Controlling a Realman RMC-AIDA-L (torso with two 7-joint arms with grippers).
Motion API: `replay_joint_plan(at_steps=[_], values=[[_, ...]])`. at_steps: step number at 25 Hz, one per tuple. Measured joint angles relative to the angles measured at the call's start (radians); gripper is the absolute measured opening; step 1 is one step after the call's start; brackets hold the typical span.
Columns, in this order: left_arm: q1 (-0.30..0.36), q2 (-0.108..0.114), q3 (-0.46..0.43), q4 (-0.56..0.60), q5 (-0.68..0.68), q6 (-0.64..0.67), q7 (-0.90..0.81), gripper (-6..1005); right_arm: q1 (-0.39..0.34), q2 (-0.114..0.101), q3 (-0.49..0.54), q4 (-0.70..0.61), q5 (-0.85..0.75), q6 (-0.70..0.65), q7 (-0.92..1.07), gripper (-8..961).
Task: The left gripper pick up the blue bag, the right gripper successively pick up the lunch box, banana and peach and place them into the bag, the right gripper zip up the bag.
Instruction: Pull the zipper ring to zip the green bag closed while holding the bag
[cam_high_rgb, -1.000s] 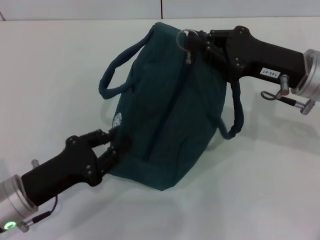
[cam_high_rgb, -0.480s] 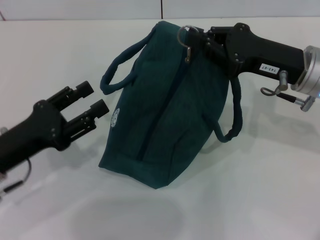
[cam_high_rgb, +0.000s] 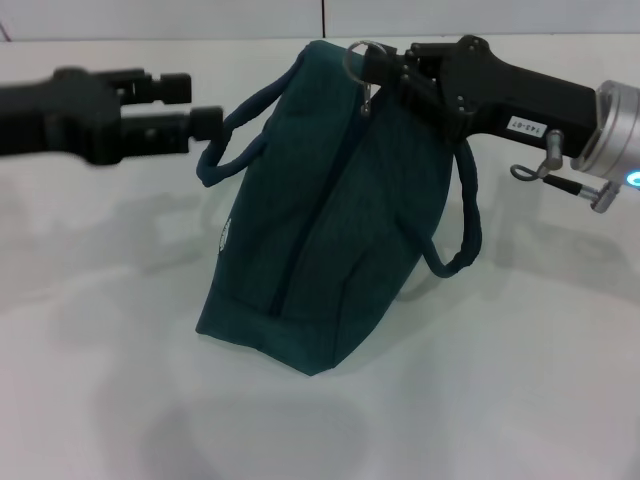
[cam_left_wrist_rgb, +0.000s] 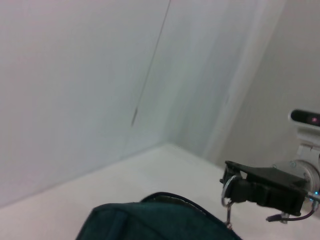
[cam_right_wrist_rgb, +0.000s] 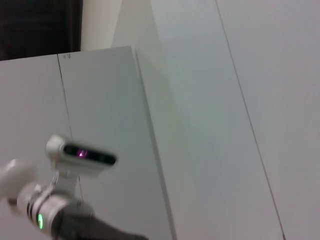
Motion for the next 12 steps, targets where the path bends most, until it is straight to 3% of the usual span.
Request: replay_joint_plan(at_steps=[5, 9, 12], values=[[-0.103, 0.013, 0.114, 0.226, 0.217, 0.006, -0.393, 699, 0.001, 0.002, 0.000, 0.000, 0.000, 0.003, 0.000, 35], [-0.162, 0.017, 0.144, 0.251, 0.316, 0.023, -0.581, 700, 0.003, 0.002, -0.002, 0.000, 0.000, 0.003, 0.000, 36], [-0.186, 0.037, 0.185, 0.245, 0.322, 0.050, -0.662, 682, 0.004, 0.001, -0.001, 0.000, 0.000, 0.003, 0.001, 36]])
